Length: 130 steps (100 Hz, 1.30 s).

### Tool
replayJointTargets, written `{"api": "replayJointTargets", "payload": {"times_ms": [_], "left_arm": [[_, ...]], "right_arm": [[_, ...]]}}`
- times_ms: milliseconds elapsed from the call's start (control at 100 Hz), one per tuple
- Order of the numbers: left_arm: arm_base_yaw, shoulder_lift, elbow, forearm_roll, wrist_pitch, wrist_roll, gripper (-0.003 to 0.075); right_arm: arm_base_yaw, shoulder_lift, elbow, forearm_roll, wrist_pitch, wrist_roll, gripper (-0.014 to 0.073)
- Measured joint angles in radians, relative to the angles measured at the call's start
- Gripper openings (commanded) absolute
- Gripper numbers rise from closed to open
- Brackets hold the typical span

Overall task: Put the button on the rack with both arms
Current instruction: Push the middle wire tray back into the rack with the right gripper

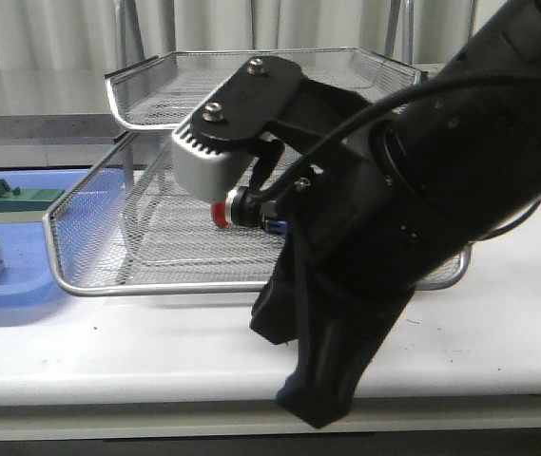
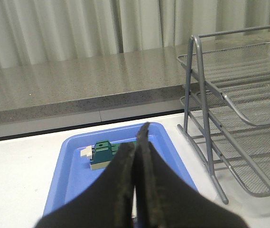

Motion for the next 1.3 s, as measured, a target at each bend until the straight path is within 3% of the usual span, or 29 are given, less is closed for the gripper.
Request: {"api": "replayJointTargets", "payload": {"times_ms": [420, 640, 960, 1300], "left_arm": [[0.000, 0.000, 0.000, 0.000, 0.000, 0.000, -0.0020], [0.000, 0.000, 0.000, 0.000, 0.000, 0.000, -0.0020], [0.000, 0.000, 0.000, 0.000, 0.000, 0.000, -0.0020], [0.000, 0.000, 0.000, 0.000, 0.000, 0.000, -0.0020]], "right_arm": [[-0.124, 0.014, -0.006, -0.034, -0.075, 0.000, -0.0059], [-0.184, 0.109, -0.090, -0.036, -0.079, 0.000, -0.0059], [-0.219, 0.160, -0.202, -0.036, -0.058, -0.002, -0.0059], [-0.219, 0.158, -0.211, 0.006, 0.030, -0.002, -0.0059]]}}
